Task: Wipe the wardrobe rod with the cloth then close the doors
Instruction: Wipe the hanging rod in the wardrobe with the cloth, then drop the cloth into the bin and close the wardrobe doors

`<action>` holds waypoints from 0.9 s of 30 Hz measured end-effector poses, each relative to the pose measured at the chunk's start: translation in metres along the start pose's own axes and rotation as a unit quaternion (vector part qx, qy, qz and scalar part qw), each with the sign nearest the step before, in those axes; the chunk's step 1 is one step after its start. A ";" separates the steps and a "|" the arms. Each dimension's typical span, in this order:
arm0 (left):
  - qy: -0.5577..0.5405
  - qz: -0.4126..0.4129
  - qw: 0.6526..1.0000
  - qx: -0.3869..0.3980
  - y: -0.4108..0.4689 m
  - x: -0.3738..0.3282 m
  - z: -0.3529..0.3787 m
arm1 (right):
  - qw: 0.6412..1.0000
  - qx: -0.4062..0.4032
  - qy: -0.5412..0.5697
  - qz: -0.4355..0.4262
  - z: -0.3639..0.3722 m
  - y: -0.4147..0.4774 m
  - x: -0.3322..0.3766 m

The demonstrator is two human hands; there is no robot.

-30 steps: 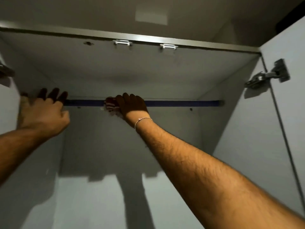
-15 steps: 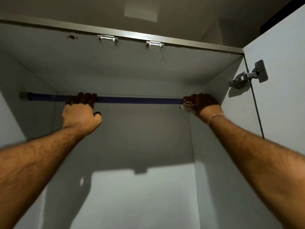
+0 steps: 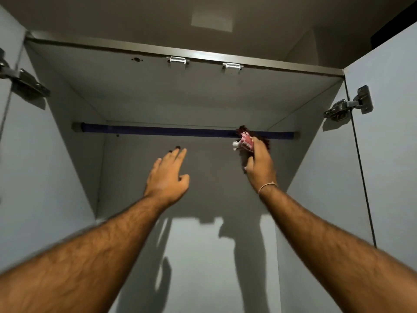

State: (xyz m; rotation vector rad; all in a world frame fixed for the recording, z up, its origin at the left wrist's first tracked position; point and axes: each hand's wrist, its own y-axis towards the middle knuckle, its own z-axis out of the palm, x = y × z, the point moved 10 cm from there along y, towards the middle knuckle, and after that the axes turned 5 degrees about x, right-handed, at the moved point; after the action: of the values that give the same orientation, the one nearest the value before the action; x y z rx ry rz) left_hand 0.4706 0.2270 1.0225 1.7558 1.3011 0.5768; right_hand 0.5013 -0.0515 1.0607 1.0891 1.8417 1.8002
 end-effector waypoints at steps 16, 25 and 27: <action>-0.506 -0.239 0.789 0.255 -0.172 0.013 0.185 | 0.774 0.047 0.454 0.438 0.159 -0.290 -0.016; -0.609 -0.380 0.587 0.375 -0.396 -0.002 0.333 | 0.664 0.120 0.421 0.606 0.148 -0.544 -0.067; -0.608 -0.405 0.542 0.417 -0.459 -0.015 0.358 | 0.634 0.138 0.407 0.643 0.129 -0.612 -0.085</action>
State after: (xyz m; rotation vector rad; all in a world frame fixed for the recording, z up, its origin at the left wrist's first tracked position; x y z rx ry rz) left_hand 0.4951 0.1277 0.4492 1.2649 1.0454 -1.7928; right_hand 0.4764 0.0371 0.4357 2.4200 1.8265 3.2837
